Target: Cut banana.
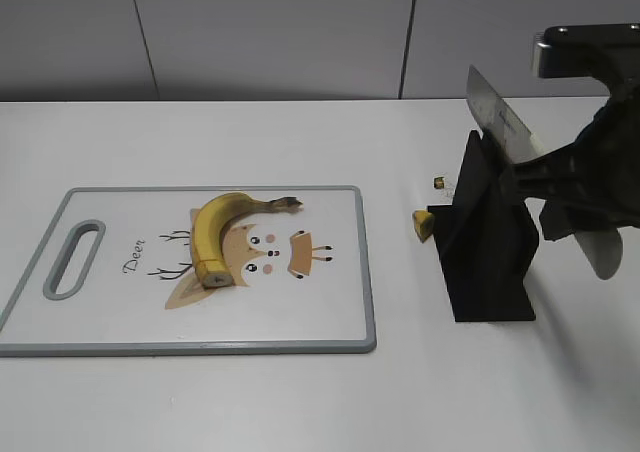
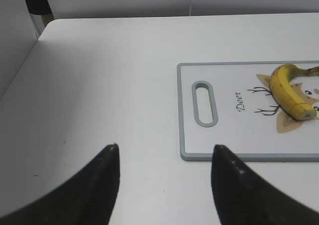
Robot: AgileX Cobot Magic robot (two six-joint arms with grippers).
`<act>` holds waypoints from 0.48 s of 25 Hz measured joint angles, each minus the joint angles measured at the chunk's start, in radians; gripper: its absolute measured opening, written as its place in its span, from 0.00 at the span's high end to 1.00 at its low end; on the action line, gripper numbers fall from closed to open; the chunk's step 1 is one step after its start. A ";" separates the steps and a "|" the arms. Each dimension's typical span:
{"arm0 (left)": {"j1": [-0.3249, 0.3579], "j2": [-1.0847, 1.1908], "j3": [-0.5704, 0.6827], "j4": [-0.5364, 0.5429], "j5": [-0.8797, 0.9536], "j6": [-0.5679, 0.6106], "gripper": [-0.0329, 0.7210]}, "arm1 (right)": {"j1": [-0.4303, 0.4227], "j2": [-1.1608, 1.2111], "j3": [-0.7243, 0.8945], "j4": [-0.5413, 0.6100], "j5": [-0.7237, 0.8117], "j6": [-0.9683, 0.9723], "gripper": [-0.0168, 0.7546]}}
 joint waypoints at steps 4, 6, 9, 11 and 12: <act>0.000 0.000 0.000 0.000 0.000 0.000 0.21 | 0.000 0.023 0.000 -0.001 -0.001 0.004 0.77; 0.000 0.000 0.000 0.000 0.000 0.000 0.21 | 0.000 0.032 0.000 0.003 -0.001 0.004 0.77; 0.000 0.000 0.000 0.000 0.000 0.000 0.21 | 0.000 0.054 0.000 0.025 -0.001 0.005 0.77; 0.000 0.000 0.000 0.000 0.000 0.000 0.21 | 0.000 0.076 0.000 0.033 -0.001 0.005 0.77; 0.000 0.000 0.000 0.000 0.000 0.000 0.21 | 0.000 0.089 0.000 0.035 -0.002 0.005 0.77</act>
